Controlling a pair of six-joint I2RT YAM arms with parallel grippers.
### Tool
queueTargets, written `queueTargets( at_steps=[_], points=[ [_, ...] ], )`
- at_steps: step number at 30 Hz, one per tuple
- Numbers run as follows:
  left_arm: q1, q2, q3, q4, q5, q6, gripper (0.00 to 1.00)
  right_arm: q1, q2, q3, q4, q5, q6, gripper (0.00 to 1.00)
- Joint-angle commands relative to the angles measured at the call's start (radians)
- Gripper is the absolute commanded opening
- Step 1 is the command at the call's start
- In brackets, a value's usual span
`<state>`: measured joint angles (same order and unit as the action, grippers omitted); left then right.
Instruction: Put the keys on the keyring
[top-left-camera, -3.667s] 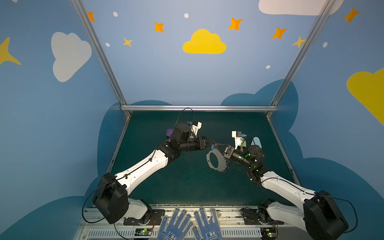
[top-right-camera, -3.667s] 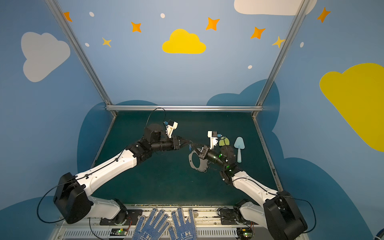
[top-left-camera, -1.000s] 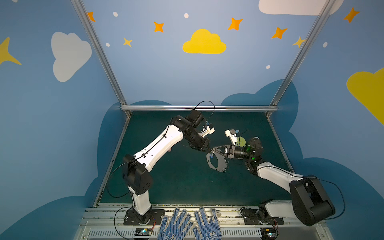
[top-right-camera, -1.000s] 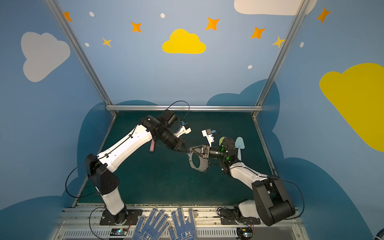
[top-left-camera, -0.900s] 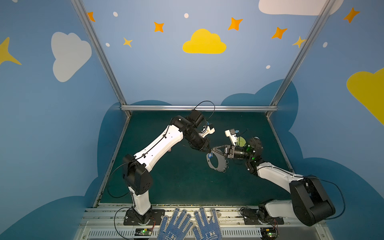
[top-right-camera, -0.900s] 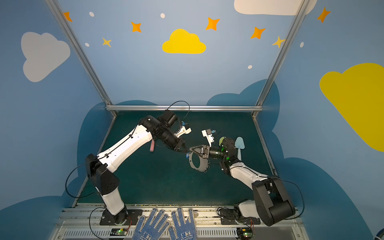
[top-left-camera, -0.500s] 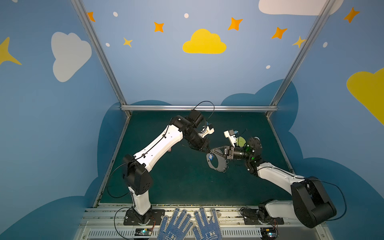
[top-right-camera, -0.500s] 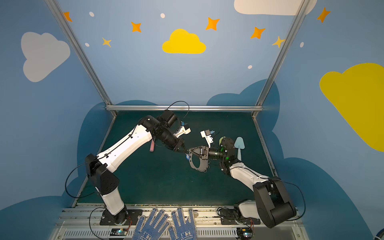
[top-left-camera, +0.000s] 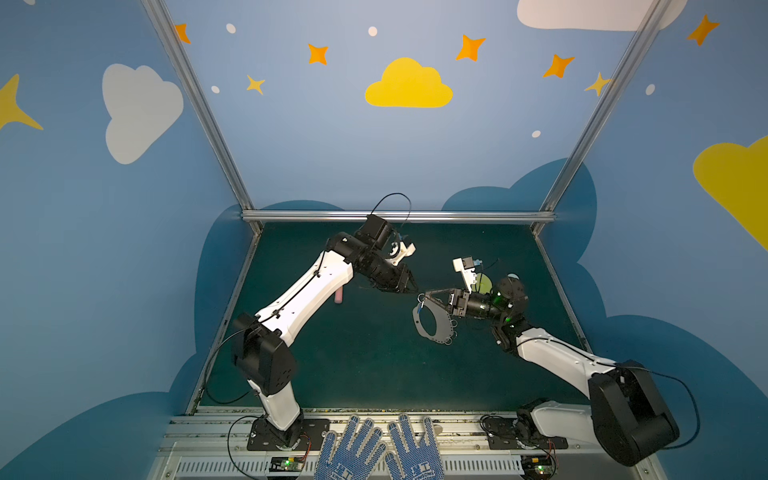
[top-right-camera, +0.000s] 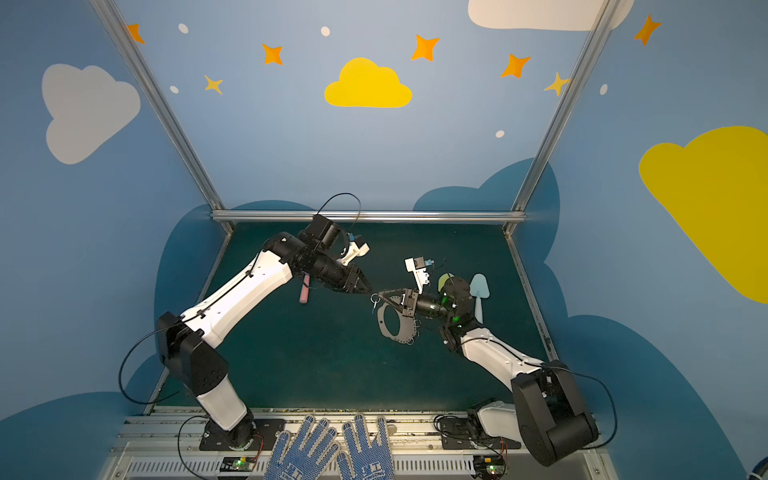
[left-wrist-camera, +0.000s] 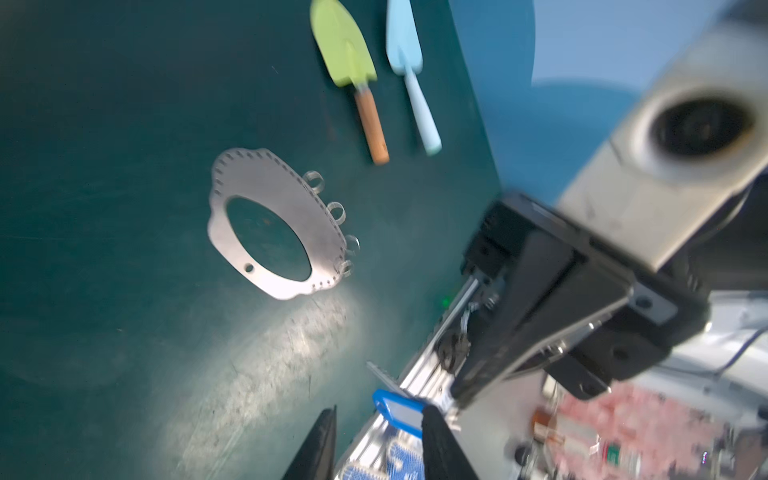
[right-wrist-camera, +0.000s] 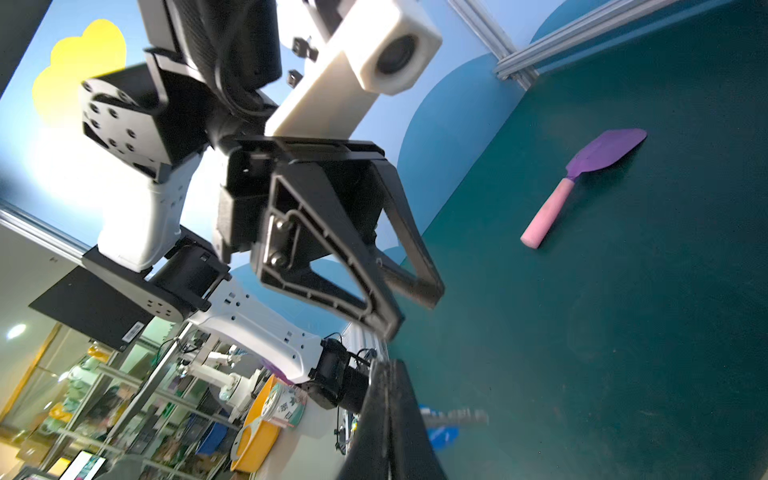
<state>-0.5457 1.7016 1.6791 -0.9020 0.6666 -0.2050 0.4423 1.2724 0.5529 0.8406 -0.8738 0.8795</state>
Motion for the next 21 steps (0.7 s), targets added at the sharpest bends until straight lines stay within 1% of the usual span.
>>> queueTargets(
  at_steps=[1,2,4,6,9,13,18,21],
  points=[
    [0.039,-0.106,-0.137,0.269,0.012,-0.193,0.4,0.007,-0.035,-0.038,0.105,0.173,0.059,0.0],
    [0.041,-0.136,-0.195,0.351,0.015,-0.238,0.41,0.01,-0.042,-0.051,0.115,0.218,0.066,0.0],
    [0.04,-0.181,-0.284,0.45,0.014,-0.294,0.42,0.018,-0.05,-0.075,0.152,0.297,0.083,0.0],
    [0.038,-0.22,-0.353,0.551,0.01,-0.353,0.43,0.025,-0.049,-0.078,0.183,0.324,0.091,0.0],
    [0.023,-0.255,-0.44,0.707,0.034,-0.432,0.43,0.046,-0.047,-0.063,0.18,0.334,0.083,0.0],
    [-0.011,-0.263,-0.463,0.781,0.034,-0.446,0.44,0.071,-0.04,-0.054,0.179,0.35,0.075,0.0],
    [-0.033,-0.247,-0.457,0.812,0.027,-0.46,0.43,0.09,-0.04,-0.053,0.187,0.371,0.066,0.0],
    [-0.042,-0.234,-0.45,0.81,0.033,-0.459,0.39,0.098,-0.04,-0.051,0.186,0.377,0.064,0.0]
  ],
)
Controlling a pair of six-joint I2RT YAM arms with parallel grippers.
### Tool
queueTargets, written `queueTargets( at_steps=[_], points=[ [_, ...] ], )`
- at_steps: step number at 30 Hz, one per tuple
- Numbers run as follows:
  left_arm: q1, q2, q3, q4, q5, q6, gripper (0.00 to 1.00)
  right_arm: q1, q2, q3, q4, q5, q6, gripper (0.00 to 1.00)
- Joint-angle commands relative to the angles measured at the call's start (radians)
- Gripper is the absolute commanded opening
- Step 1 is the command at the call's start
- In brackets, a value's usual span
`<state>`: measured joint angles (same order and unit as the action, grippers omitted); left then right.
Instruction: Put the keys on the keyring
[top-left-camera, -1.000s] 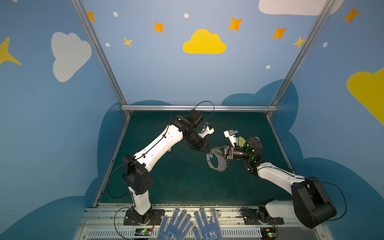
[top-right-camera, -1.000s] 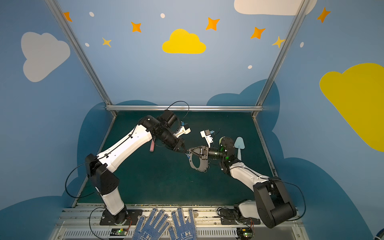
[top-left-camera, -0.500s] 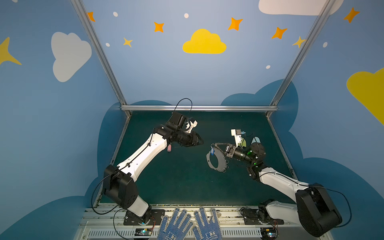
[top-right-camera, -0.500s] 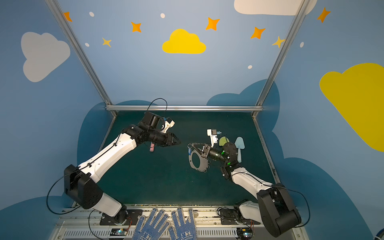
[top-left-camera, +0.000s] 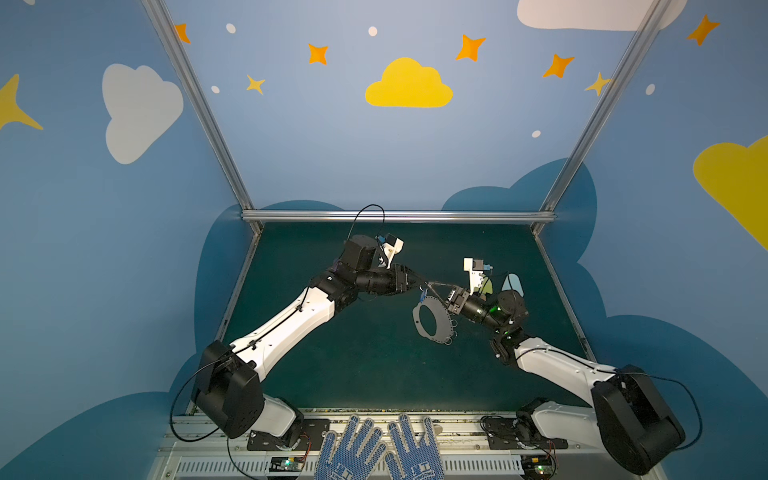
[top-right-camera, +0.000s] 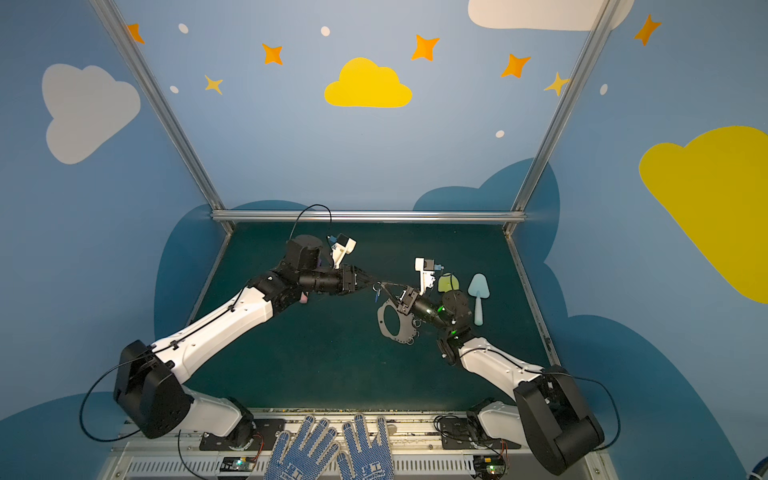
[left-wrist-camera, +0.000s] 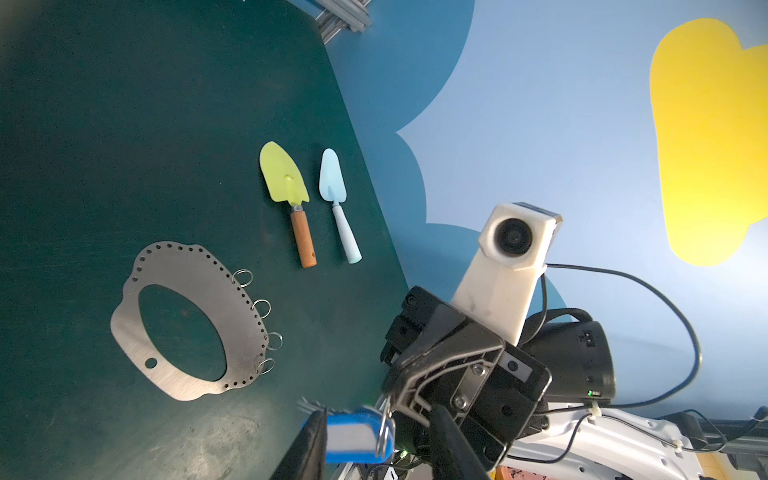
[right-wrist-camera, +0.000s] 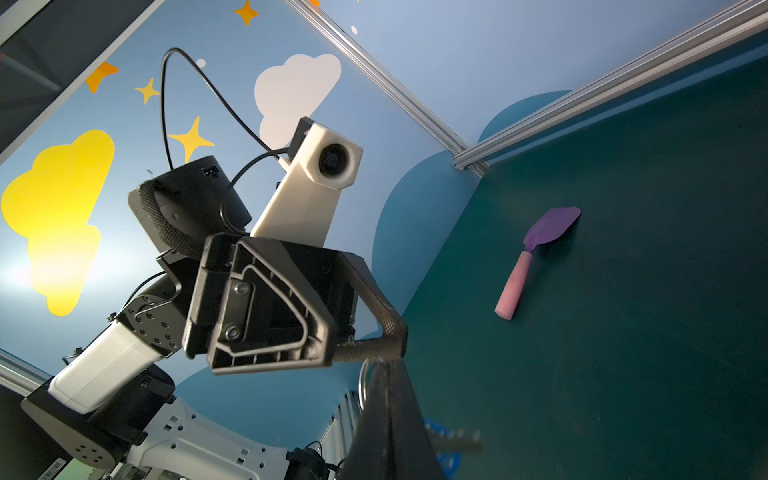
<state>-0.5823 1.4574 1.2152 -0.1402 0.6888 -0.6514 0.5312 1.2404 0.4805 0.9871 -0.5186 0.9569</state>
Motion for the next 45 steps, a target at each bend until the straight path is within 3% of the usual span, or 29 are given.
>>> queueTargets(
  at_steps=[1,8,21,26,27,29,31,35,45],
  points=[
    [-0.007,0.014,0.019,0.042,0.011,-0.011,0.37,0.01,-0.009,0.021,0.036,0.026,-0.015,0.0],
    [-0.025,0.029,0.037,0.013,0.011,0.005,0.37,0.016,-0.03,0.013,0.024,0.073,-0.032,0.0],
    [-0.035,0.031,0.058,-0.015,-0.012,0.028,0.07,0.021,-0.073,0.0,-0.019,0.098,-0.069,0.0],
    [-0.034,0.032,0.077,-0.055,-0.016,0.062,0.04,0.023,-0.079,0.004,-0.053,0.076,-0.081,0.0],
    [-0.034,0.034,0.086,-0.078,-0.022,0.075,0.04,0.021,-0.084,0.005,-0.068,0.07,-0.085,0.01],
    [-0.034,0.044,0.133,-0.182,-0.064,0.124,0.04,0.013,-0.103,0.007,-0.132,0.063,-0.098,0.19],
    [-0.033,0.067,0.206,-0.327,-0.116,0.187,0.04,0.002,-0.139,0.016,-0.222,0.043,-0.137,0.29],
    [-0.031,0.122,0.3,-0.481,-0.087,0.26,0.04,-0.007,-0.198,0.031,-0.376,0.011,-0.212,0.33],
    [-0.031,0.204,0.424,-0.655,-0.008,0.323,0.04,-0.052,-0.141,0.046,-0.306,-0.139,-0.154,0.36]
  ],
)
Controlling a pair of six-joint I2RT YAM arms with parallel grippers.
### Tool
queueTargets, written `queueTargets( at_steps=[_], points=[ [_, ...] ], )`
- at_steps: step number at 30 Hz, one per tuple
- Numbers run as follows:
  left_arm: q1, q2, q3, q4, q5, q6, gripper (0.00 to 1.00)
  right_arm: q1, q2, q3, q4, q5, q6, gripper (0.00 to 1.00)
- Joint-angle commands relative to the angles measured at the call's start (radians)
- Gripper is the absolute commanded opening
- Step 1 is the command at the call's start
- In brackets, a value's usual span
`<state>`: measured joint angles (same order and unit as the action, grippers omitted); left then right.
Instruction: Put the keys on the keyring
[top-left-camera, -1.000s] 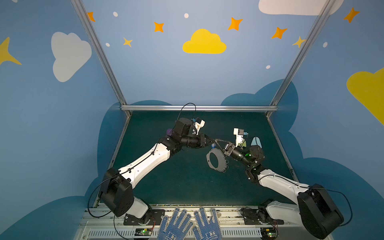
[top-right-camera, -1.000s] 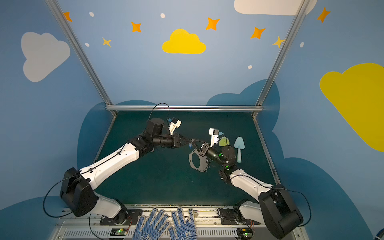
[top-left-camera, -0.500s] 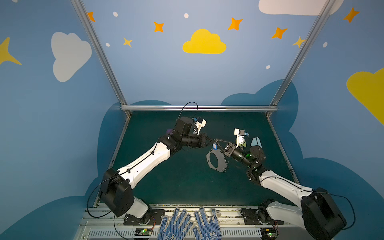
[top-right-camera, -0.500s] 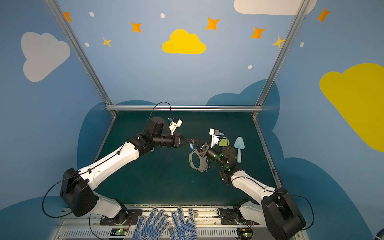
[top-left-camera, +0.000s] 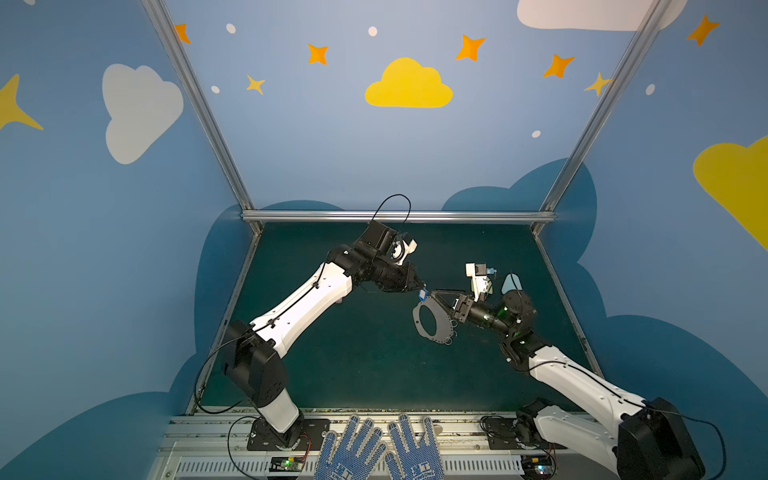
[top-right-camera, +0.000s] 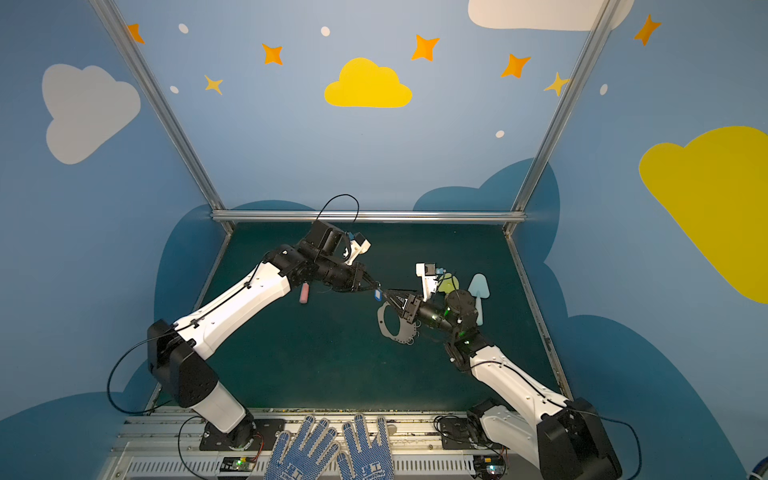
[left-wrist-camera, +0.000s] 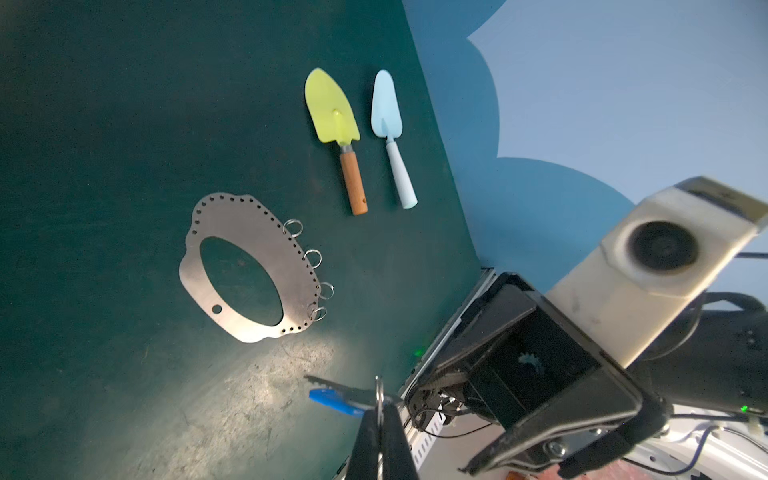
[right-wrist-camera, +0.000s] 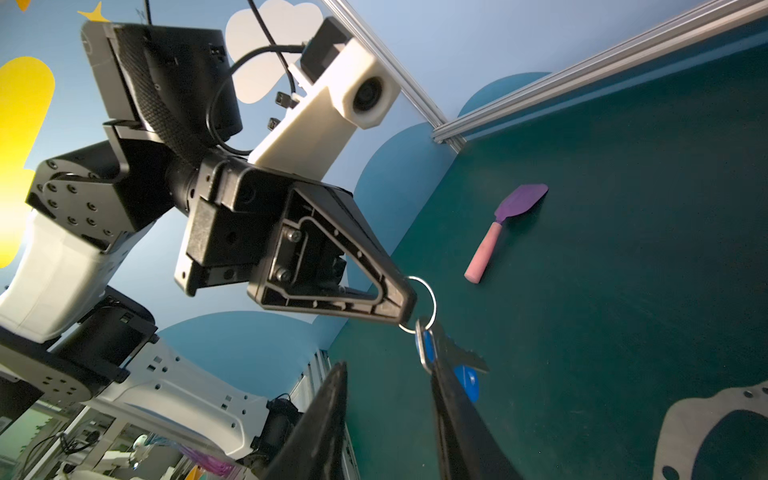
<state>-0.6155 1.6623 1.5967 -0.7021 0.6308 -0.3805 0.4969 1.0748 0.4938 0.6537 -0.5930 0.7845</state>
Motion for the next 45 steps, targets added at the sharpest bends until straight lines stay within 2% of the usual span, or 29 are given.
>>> queueTargets(
  at_steps=[1,4,9,13,17,21,24,28,35,39,42,45],
  points=[
    [0.001,-0.003,0.039,-0.091,0.067,0.056,0.04,-0.027,0.035,0.029,0.065,-0.08,0.03,0.35],
    [0.002,-0.017,0.026,-0.073,0.104,0.061,0.04,-0.05,0.084,0.031,0.171,-0.164,0.089,0.34],
    [0.002,-0.024,0.012,-0.042,0.151,0.062,0.04,-0.052,0.141,0.044,0.313,-0.259,0.16,0.38],
    [0.001,-0.036,0.002,-0.015,0.165,0.061,0.04,-0.051,0.171,0.06,0.353,-0.303,0.19,0.37],
    [0.002,-0.041,0.001,-0.008,0.158,0.062,0.04,-0.047,0.196,0.071,0.389,-0.334,0.212,0.32],
    [0.003,-0.044,-0.005,0.006,0.153,0.057,0.04,-0.042,0.216,0.08,0.393,-0.356,0.216,0.32],
    [0.006,-0.055,-0.013,0.019,0.148,0.054,0.04,-0.042,0.224,0.078,0.402,-0.357,0.22,0.26],
    [0.016,-0.062,-0.018,0.016,0.148,0.057,0.04,-0.045,0.221,0.074,0.402,-0.357,0.219,0.26],
    [0.018,-0.072,-0.035,0.026,0.155,0.055,0.04,-0.044,0.215,0.072,0.4,-0.366,0.212,0.0],
    [0.018,-0.083,-0.05,0.048,0.161,0.046,0.12,-0.042,0.215,0.077,0.384,-0.37,0.202,0.0],
    [0.034,-0.103,-0.076,0.086,0.15,0.018,0.31,-0.039,0.196,0.077,0.33,-0.355,0.161,0.0],
    [0.074,-0.139,-0.134,0.151,0.144,-0.041,0.34,-0.038,0.152,0.068,0.236,-0.31,0.089,0.0]
  ],
)
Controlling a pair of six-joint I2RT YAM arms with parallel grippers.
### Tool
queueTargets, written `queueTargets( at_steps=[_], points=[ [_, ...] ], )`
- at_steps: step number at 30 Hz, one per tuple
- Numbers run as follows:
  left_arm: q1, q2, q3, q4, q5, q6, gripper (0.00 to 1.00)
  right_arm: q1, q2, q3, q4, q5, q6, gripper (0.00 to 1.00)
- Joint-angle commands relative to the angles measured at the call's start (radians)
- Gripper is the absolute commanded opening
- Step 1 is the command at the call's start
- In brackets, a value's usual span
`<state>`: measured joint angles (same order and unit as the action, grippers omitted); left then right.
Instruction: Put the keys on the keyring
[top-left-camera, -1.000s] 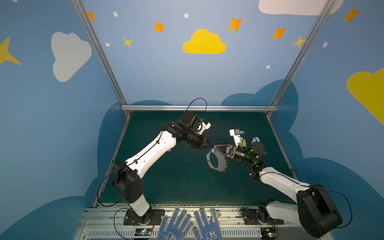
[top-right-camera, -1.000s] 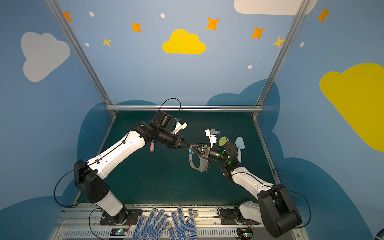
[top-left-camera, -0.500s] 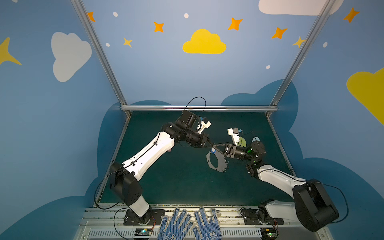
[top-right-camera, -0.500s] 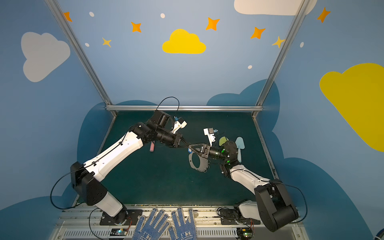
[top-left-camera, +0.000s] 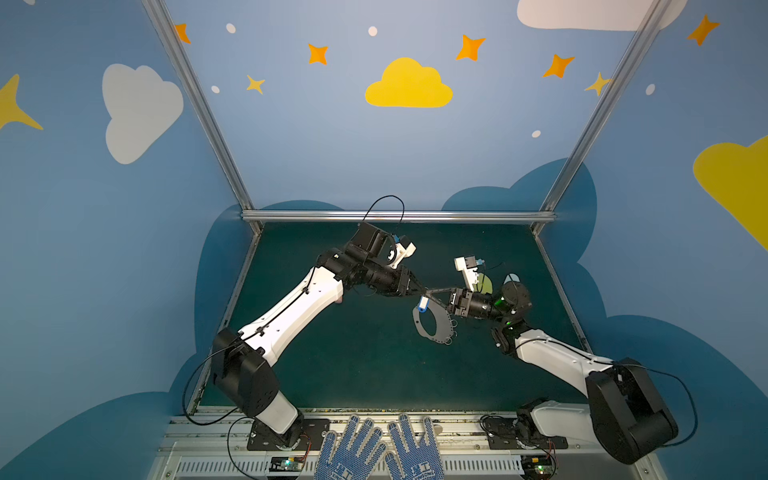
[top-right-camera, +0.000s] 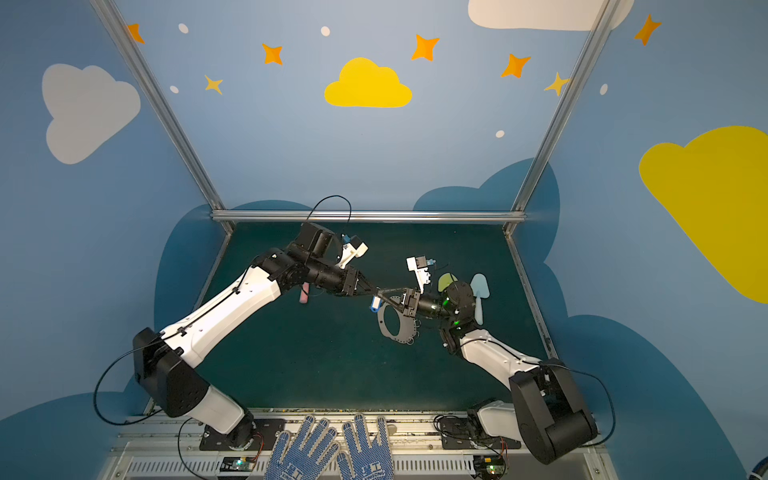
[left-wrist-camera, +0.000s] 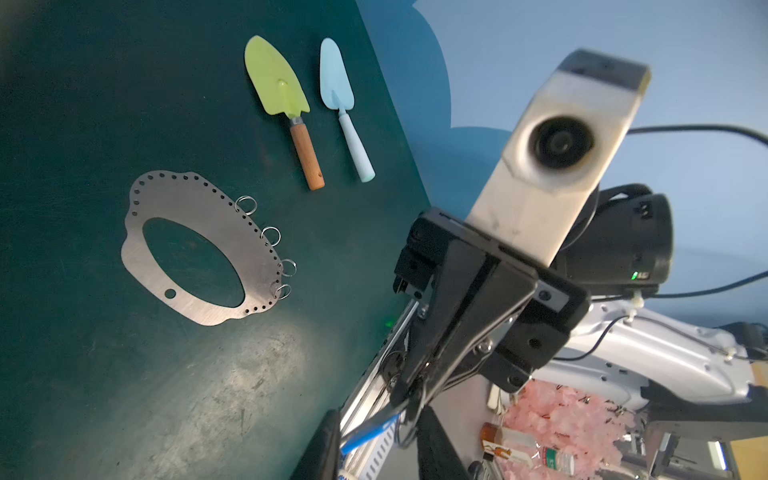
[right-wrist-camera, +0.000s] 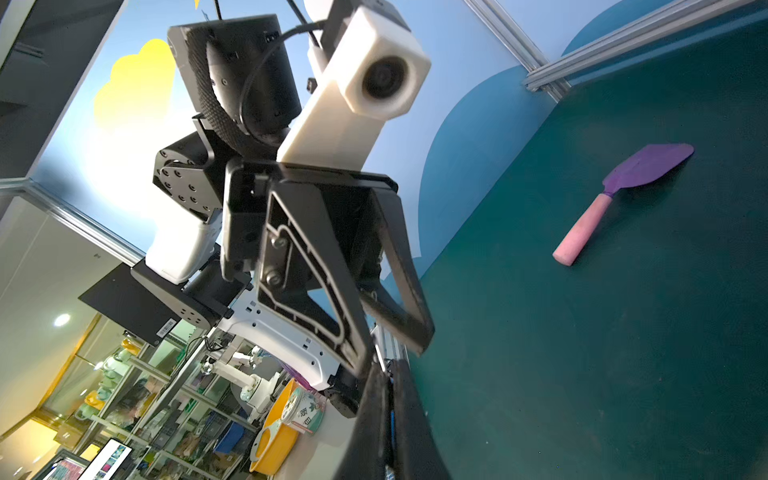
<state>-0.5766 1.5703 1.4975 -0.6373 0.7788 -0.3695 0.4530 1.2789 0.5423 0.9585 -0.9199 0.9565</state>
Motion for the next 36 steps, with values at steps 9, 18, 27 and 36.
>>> queueTargets(
  at_steps=[9,18,27,36],
  points=[
    [0.087,-0.118,-0.149,0.192,-0.056,-0.139,0.39,0.009,-0.186,-0.001,-0.342,0.169,-0.287,0.0],
    [0.041,-0.097,-0.198,0.263,-0.029,-0.177,0.38,0.011,-0.197,-0.02,-0.378,0.248,-0.339,0.0],
    [-0.031,-0.039,-0.188,0.295,-0.051,-0.19,0.37,0.021,-0.188,-0.023,-0.374,0.261,-0.368,0.0],
    [-0.043,-0.015,-0.171,0.282,-0.079,-0.18,0.31,0.025,-0.195,-0.034,-0.346,0.245,-0.367,0.0]
  ],
)
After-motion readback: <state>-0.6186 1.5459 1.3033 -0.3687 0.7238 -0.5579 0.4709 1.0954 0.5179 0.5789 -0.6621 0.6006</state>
